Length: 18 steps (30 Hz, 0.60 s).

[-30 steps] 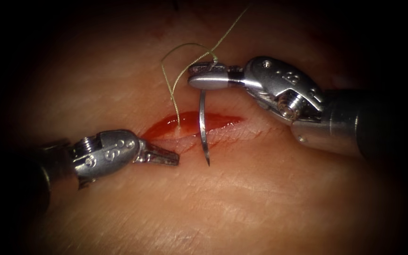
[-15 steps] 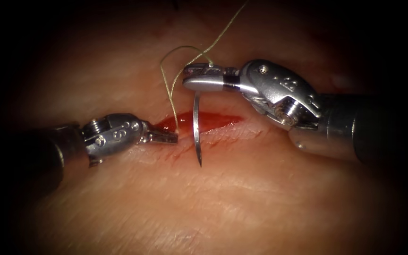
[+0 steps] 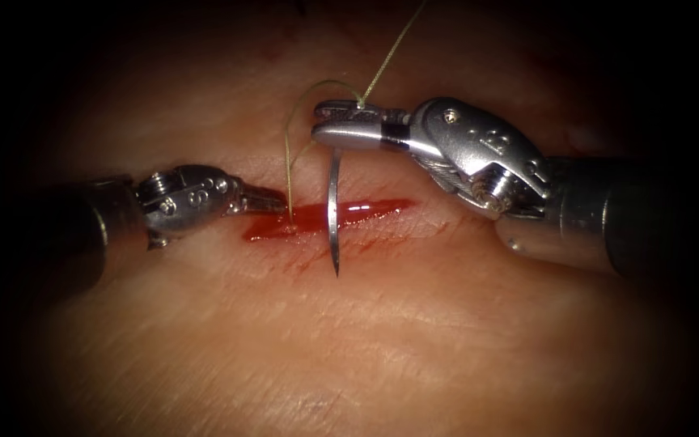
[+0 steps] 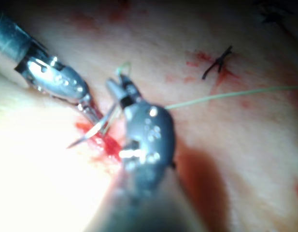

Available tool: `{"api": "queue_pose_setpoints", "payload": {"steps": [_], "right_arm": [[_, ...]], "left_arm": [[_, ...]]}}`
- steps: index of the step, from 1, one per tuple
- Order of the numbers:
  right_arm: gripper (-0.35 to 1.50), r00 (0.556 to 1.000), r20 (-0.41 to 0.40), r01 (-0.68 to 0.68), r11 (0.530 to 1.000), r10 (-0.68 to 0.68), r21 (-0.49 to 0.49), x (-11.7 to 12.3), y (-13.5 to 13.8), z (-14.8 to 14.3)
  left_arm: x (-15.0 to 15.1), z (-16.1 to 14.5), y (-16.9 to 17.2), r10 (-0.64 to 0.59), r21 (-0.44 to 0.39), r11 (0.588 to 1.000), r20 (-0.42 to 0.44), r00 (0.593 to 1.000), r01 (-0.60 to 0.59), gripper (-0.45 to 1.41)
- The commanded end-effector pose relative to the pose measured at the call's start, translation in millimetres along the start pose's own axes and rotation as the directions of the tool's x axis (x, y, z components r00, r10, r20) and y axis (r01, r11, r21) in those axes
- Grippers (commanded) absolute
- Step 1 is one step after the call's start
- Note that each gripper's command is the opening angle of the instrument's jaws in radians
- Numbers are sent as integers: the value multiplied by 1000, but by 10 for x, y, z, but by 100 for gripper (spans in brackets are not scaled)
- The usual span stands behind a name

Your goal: Wound Closure

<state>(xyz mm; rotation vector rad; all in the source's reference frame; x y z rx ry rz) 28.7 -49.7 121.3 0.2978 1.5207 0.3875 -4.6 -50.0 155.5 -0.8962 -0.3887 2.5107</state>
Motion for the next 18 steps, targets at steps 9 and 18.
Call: {"api": "queue_pose_setpoints", "payload": {"steps": [9, 18], "right_arm": [[-35, 1000, -1, 1, 1000, -1, 1, -2, 6, 6], [-35, 1000, -1, 1, 1000, -1, 2, -2, 8, 5]], "left_arm": [[13, 22, 28, 35, -135, 990, 21, 999, -31, -32], [17, -3, 20, 42, -135, 990, 14, 999, -40, -40]]}}
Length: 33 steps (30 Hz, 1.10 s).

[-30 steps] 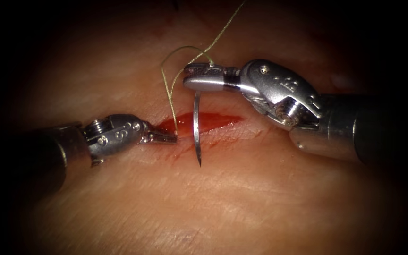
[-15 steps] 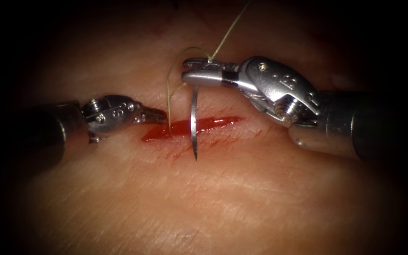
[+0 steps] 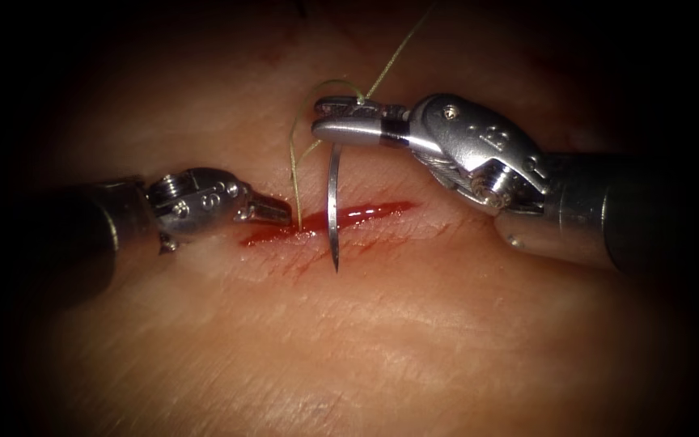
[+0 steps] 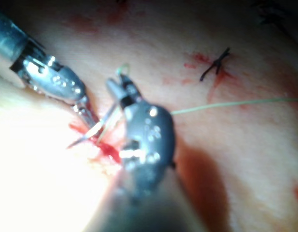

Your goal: Wound Closure

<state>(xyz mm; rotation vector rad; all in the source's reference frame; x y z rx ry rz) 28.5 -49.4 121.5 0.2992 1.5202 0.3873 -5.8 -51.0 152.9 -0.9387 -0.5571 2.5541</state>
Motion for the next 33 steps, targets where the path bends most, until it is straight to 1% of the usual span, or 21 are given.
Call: {"api": "queue_pose_setpoints", "payload": {"steps": [1, 3, 12, 15, 16, 17, 18, 19, 20, 22, 26, 29, 30, 31, 32, 33], "right_arm": [[-35, 1000, -2, 2, 1000, -2, 2, -2, 4, 6], [-35, 1000, -2, 2, 1000, -2, 3, -2, 4, 5], [-35, 1000, -2, 2, 1000, -2, 4, -2, 4, 4], [-35, 1000, -2, 2, 1000, -2, 4, -2, 5, 4], [-35, 1000, -2, 8, 1000, -8, 4, -2, 5, 4], [-35, 1000, -2, 8, 1000, -8, 4, -2, 5, 4], [-35, 1000, -2, 8, 1000, -8, 4, -2, 5, 4], [-35, 1000, -2, 2, 1000, -2, 3, -2, 6, 4], [-35, 1000, -2, 2, 1000, -2, 3, -2, 6, 4], [-35, 1000, -2, -10, 1000, 10, 4, -2, 6, 4], [-35, 1000, -2, -10, 1000, 10, 4, -2, 5, 4], [-35, 1000, -2, -10, 1000, 10, 5, -2, 5, 3], [-35, 1000, -2, -10, 1000, 10, 5, -2, 5, 3], [-35, 1000, -2, -10, 1000, 10, 5, -2, 6, 3], [-35, 1000, -2, -10, 1000, 10, 5, -2, 6, 3], [-35, 1000, -2, -10, 1000, 10, 5, -1, 6, 2]], "left_arm": [[-1, 7, -4, 4, 0, 1000, -2, 1000, -4, -42], [-6, 12, 0, 7, -2, 1000, -2, 1000, -7, -45], [-10, 16, 5, 22, -51, 998, 3, 1000, -22, -45], [-10, 15, 11, 18, -98, 995, -4, 1000, -18, -45], [-10, 14, 13, -1, -117, 993, -10, 1000, 0, -45], [-8, 11, 16, -46, -153, 987, -33, 998, 40, -45], [-8, 11, 16, -46, -153, 987, -33, 998, 40, -45], [-4, 4, 21, -136, -237, 965, -99, 986, 109, -45], [-1, 0, 22, -173, -280, 951, -129, 976, 132, -45], [8, -6, 23, -254, -363, 913, -143, 957, 188, -45], [9, 2, 20, -288, -405, 888, -121, 950, 218, -45], [4, 15, 18, -295, -422, 877, -97, 950, 229, -45], [4, 15, 18, -295, -422, 877, -97, 950, 229, -45], [-1, 22, 17, -289, -426, 875, -76, 954, 231, -32], [-4, 24, 16, -282, -420, 878, -66, 957, 230, -25], [-5, 25, 15, -277, -411, 883, -63, 959, 228, -25]]}}
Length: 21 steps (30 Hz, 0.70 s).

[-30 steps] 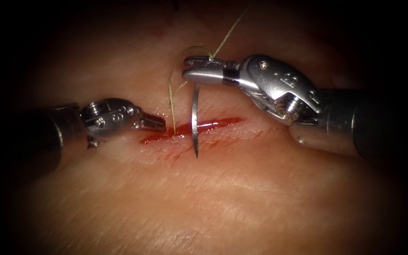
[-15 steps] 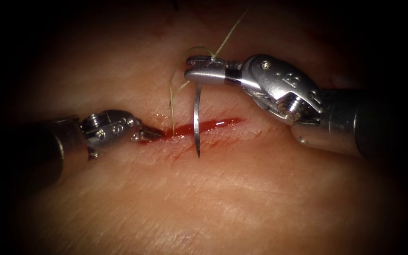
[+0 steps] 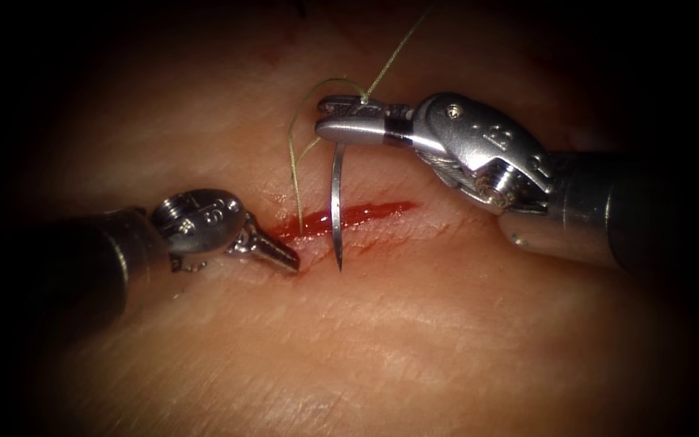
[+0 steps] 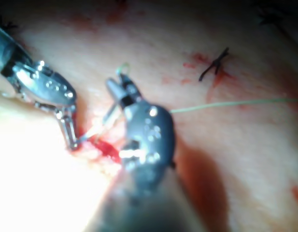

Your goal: Wound Closure

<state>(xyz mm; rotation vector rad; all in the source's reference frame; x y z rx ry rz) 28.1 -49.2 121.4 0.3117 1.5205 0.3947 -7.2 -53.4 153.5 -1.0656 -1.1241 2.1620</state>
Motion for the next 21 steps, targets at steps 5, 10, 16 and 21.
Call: {"api": "queue_pose_setpoints", "payload": {"steps": [5, 10, 16, 21], "right_arm": [[-35, 1000, -2, 2, 1000, -2, 2, -1, 6, 5], [-35, 1000, -2, 2, 1000, -2, 1, -1, 8, 5], [-35, 1000, -2, 2, 1000, -2, 1, -1, 8, 5], [-35, 1000, -2, 2, 1000, -2, 1, -1, 8, 6]], "left_arm": [[8, -19, -14, 0, 55, 998, -30, 1000, 2, -27], [11, -25, -20, -3, 71, 997, -44, 999, 6, -27], [8, -14, -22, -9, 95, 995, -41, 999, 13, -40], [2, -6, -24, -6, 96, 995, -23, 1000, 8, -32]]}}
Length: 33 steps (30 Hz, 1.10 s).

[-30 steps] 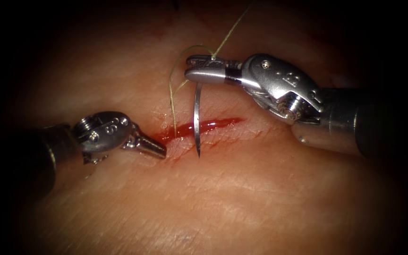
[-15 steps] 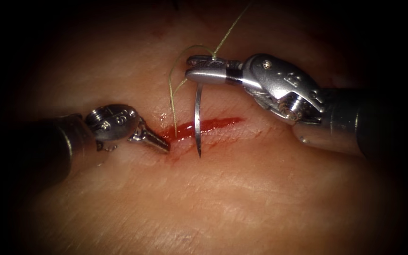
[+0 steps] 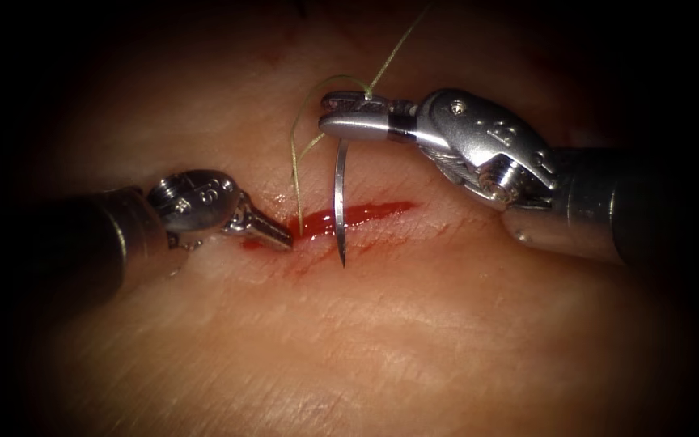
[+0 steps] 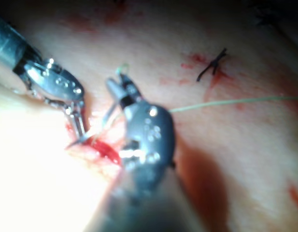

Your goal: Wound Closure

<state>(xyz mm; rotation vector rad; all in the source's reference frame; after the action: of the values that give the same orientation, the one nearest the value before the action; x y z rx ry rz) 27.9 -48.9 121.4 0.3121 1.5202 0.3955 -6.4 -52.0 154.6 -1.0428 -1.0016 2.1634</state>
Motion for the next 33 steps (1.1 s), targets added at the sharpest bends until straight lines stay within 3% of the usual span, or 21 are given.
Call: {"api": "queue_pose_setpoints", "payload": {"steps": [1, 15, 20, 22, 23, 25, 27, 28, 29, 30, 33], "right_arm": [[-35, 1000, -2, 2, 1000, -2, 1, -3, 4, 7], [-35, 1000, -5, 2, 1000, -2, 1, -3, 3, 8], [-35, 1000, -5, 2, 1000, -2, 1, -3, 3, 8], [-35, 1000, -5, 3, 1000, -3, 0, -3, 4, 8], [-35, 1000, -5, 3, 1000, -3, -1, -3, 5, 9], [-35, 1000, -4, 4, 1000, -4, -2, -4, 7, 9], [-35, 1000, -2, 4, 1000, -4, -1, -4, 7, 9], [-35, 1000, -2, 4, 1000, -4, -1, -4, 7, 9], [-35, 1000, -2, 4, 1000, -4, -1, -4, 6, 9], [-35, 1000, -2, 4, 1000, -4, 0, -4, 5, 9], [-35, 1000, -2, 3, 1000, -3, 1, -4, 5, 8]], "left_arm": [[0, 5, -9, 4, 8, 1000, 12, 1000, -4, -32], [-20, 17, -28, 26, 65, 997, 107, 994, -33, -35], [-20, 16, -27, 29, 66, 997, 131, 991, -38, -45], [-16, 14, -23, 37, 45, 998, 145, 989, -44, -45], [-8, 11, -15, 52, -4, 999, 139, 989, -52, -45], [8, 11, 0, 52, -96, 994, 65, 997, -45, -45], [12, 18, 12, 62, -149, 988, 72, 995, -51, -25], [12, 18, 12, 62, -149, 988, 72, 995, -51, -25], [9, 28, 21, 76, -189, 980, 103, 992, -56, 17], [1, 40, 27, 74, -215, 976, 136, 988, -44, 36], [-13, 49, 27, 88, -239, 970, 170, 982, -45, 51]]}}
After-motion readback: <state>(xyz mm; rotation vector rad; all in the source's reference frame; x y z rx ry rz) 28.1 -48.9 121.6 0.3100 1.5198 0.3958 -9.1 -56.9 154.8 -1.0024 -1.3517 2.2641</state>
